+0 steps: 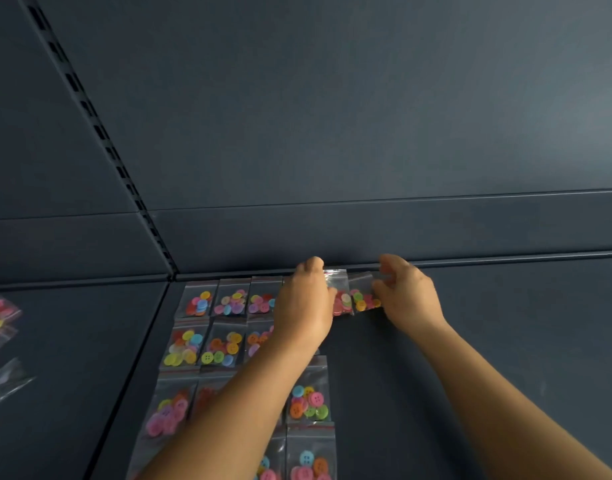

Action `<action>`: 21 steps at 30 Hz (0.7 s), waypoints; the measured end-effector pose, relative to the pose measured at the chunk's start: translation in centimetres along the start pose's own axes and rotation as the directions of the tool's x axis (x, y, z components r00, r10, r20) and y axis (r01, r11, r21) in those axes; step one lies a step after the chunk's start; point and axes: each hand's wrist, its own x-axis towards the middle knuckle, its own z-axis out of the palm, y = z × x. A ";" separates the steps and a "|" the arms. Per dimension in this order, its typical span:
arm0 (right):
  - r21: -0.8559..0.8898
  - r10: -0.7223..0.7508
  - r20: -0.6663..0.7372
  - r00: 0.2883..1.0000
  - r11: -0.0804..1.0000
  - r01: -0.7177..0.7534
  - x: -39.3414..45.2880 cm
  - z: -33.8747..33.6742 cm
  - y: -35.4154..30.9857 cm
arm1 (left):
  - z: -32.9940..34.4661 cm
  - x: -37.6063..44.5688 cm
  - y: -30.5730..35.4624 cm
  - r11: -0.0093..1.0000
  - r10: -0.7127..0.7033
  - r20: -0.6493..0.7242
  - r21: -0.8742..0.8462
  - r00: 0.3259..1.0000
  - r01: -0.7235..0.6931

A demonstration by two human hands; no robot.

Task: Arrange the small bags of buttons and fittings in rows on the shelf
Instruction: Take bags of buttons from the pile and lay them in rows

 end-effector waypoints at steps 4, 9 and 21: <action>-0.128 -0.216 0.019 0.976 0.968 0.217 -0.7 0.1 1.0 | 0.6 -0.8 -1.0 0.958 0.245 0.006 0.153 0.969 -0.243; -0.156 -0.357 0.088 0.930 0.917 0.367 -1.5 0.8 1.3 | 2.0 -1.5 -1.3 0.919 0.342 0.131 0.160 0.930 -0.361; -0.220 -0.300 0.088 0.950 0.924 0.312 -1.3 1.5 0.5 | 2.9 -0.4 -1.8 0.913 0.350 0.035 0.210 0.936 -0.349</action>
